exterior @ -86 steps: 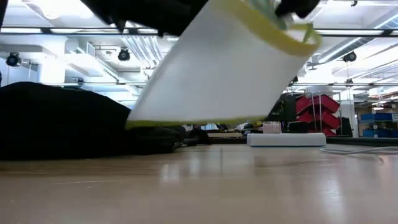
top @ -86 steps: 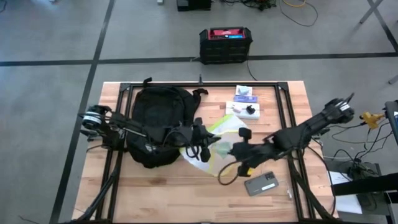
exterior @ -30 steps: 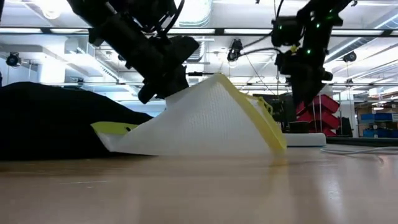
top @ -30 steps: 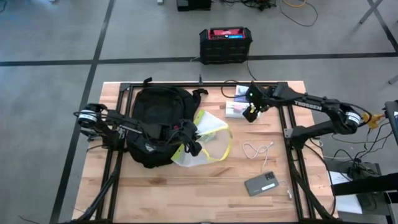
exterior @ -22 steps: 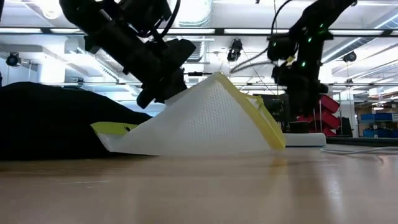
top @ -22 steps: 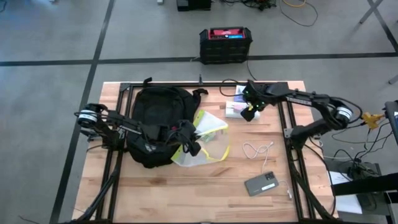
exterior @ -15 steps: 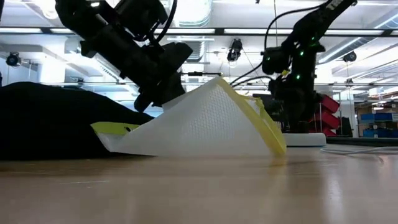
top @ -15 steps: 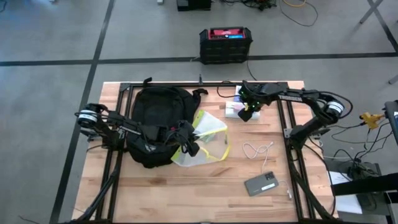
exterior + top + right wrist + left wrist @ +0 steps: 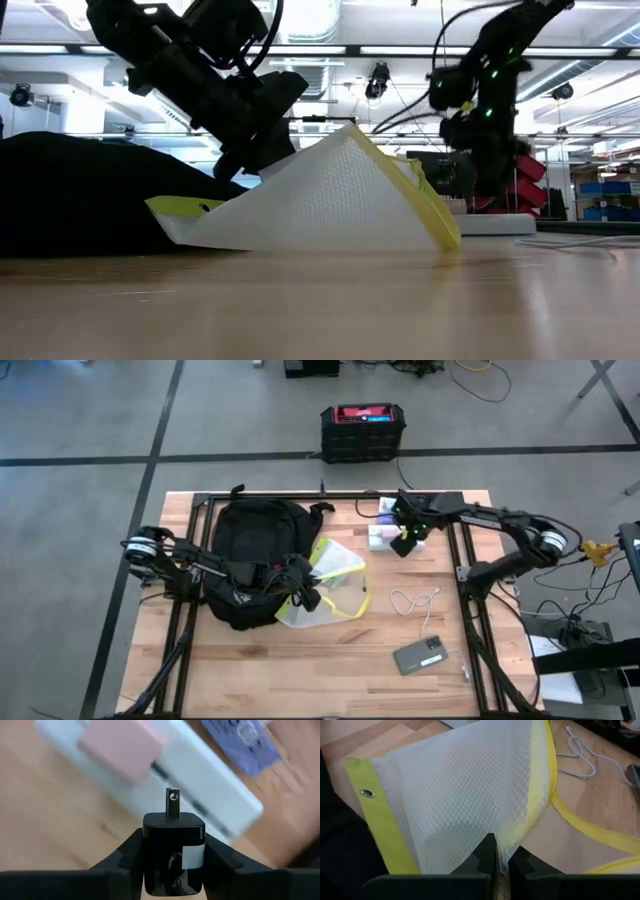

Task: Unpack backpack
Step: Put the black charger adapter into the white zip bag, then put the light pink charger adapter into the white zip bag

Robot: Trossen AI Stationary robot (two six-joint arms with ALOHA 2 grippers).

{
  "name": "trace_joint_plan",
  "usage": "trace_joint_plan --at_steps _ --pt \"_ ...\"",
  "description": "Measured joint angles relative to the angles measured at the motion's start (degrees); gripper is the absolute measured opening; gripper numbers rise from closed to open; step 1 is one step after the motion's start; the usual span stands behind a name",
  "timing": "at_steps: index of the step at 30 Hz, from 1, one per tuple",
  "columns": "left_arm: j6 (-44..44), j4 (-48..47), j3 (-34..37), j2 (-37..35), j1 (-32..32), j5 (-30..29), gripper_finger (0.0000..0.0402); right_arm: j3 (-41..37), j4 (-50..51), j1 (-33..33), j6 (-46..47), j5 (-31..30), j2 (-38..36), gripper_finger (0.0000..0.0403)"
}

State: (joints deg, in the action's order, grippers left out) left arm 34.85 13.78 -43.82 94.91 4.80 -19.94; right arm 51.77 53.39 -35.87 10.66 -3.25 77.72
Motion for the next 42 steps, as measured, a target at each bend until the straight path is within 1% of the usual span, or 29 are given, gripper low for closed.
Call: trace_joint_plan --at_steps 3,5,6,7,8,9,12,13,15,17,19,21,24,26,29,32,33,35,38,40,42 --pt "0.04 0.2 -0.16 0.02 0.0 0.0 0.0 -0.02 0.09 5.19 3.76 0.02 -6.0 0.0121" --pt "0.06 0.72 -0.32 0.02 -0.02 0.02 0.0 0.13 -1.18 8.1 4.99 0.71 -8.24 0.0121" --pt "0.07 1.25 -0.37 0.02 -0.03 0.03 0.0 -0.28 -3.89 12.45 7.6 0.85 -10.21 0.0121" --pt "0.09 1.83 -0.37 0.02 -0.05 0.05 0.0 -0.89 -7.84 17.08 9.67 -1.29 -11.5 0.0121" --pt "0.11 2.14 -0.37 0.04 -0.05 0.11 0.0 -1.11 -12.49 20.67 11.63 0.08 -12.56 0.0121" --pt "0.17 2.79 -0.37 0.04 -0.09 0.13 0.0 -1.42 -17.68 24.8 12.89 -0.03 -13.19 0.0121" --pt "0.46 3.22 -0.57 -0.3 -0.44 0.12 0.0 -2.75 -26.95 34.61 13.6 0.37 -12.02 0.0121" --pt "0.46 3.25 -0.93 -0.39 -0.44 0.17 0.0 -2.82 -29.89 37.61 13.96 -0.57 -10.93 0.0121" --pt "0.46 3.33 -1.56 -0.53 -0.51 0.17 0.0 -2.8 -34.75 42.42 14.27 -4.79 -8.47 0.0121" --pt "0.32 3.26 -2.35 -0.78 -0.79 0.13 0.0 -2.7 -37.26 45.64 14.23 -7.39 -5.72 0.0121" --pt "0.16 3.23 -3.02 -1.01 -0.81 0.13 0.0 -2.69 -37.35 46.9 14.27 -7.8 -1.77 0.0121" --pt "0.04 3.55 -3.52 -1.04 -0.81 0.46 0.0 -2.75 -37.25 47.13 14.38 -8.89 2.35 0.0121" --pt "-0.69 3.2 -4.07 -1.06 -0.79 1.47 0.0 -2.42 -38.07 47.32 14.44 -8.85 7.98 0.0122" --pt "-0.92 3.32 -4.17 -1.11 -0.79 1.51 0.0 -1.81 -38.16 46.89 15.23 -9.26 11.1 0.0154" --pt "-1.02 2.68 -4.17 -1.12 -0.79 1.51 0.0 -0.35 -37.86 45.75 14.46 -10.66 13.12 0.024" --pt "-1.1 1.34 -4.17 -1.11 -0.79 1.55 0.0 2.04 -35.72 45.11 11.98 -10.51 11.95 0.032" --pt "-1.1 1.06 -4.17 -1.11 -0.78 1.55 0.0 2.72 -34.28 44.86 11.0 -10.9 10.89 0.034" --pt "-1.1 0.29 -4.17 -1.11 -0.72 1.57 0.0 4.14 -30.64 44.1 9.07 -14.6 8.06 0.0366" --pt "-0.88 -0.5 -4.15 -1.11 -0.72 1.55 0.0 5.23 -22.56 41.88 5.1 -19.91 2.97 0.0377" --pt "-0.85 -1.31 -4.13 -1.11 -0.68 1.55 0.0 5.12 -17.88 39.58 0.22 -20.07 -0.14 0.0375" --pt "-0.85 -1.77 -4.05 -1.09 -0.68 1.54 0.0 4.15 -14.23 36.48 -8.05 -19.06 -2.57 0.037"
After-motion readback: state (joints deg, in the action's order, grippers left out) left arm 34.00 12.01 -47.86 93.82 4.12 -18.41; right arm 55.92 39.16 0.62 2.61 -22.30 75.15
